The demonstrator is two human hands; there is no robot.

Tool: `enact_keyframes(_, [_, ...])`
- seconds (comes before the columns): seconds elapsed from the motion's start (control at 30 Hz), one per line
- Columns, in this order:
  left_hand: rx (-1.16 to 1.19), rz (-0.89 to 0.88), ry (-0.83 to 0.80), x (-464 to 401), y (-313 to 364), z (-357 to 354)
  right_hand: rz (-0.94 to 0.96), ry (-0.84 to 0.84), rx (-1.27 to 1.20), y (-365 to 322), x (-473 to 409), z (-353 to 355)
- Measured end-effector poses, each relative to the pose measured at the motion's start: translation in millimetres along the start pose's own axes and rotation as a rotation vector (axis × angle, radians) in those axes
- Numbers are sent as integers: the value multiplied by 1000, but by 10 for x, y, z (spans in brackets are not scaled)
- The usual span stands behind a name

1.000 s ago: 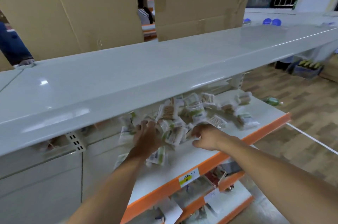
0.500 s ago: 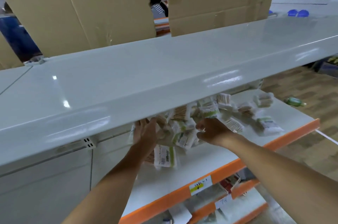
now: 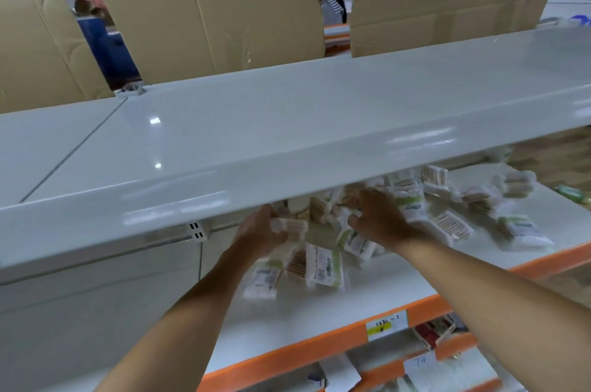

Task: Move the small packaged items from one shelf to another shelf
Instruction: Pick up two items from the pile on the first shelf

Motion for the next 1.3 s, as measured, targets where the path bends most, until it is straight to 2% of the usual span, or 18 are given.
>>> enact_keyframes(0.2, [41, 46, 29, 111, -252, 216, 62, -54, -12, -300, -212, -231])
enact_keyframes(0.5, [67, 76, 89, 197, -492, 291, 111, -169, 429, -549, -574, -618])
enact_keyframes(0.67, [130, 112, 65, 173, -531, 268, 129, -131, 586, -491, -525, -798])
enact_keyframes(0.77, [120, 90, 50, 145, -565, 257, 133, -40, 684, -462, -543, -838])
enact_keyframes(0.9, [175, 63, 54, 114, -604, 227, 110, -47, 646, -385, -599, -841])
enact_keyframes(1.0, [268, 90, 41, 75, -605, 207, 41, -207, 439, -392, -729, -752])
enact_keyframes(1.1, [390, 119, 25, 30, -596, 202, -169, -371, -17, -412, -791, -601])
enact_keyframes(1.2, [513, 128, 4, 5, -573, 192, -365, -362, -576, -378, -727, -496])
enact_keyframes(1.3, [655, 145, -23, -11, -531, 167, -427, -344, -937, -300, -653, -457])
Point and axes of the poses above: each hand's wrist, its own x-axis away from the middle knuckle, its own z-axis out of the back of the hand, y = z × x, the point moved 1 cm from there along -x, towards the middle knuckle, and after that the axes turned 3 degrees about -z, right-handed, at the moved point
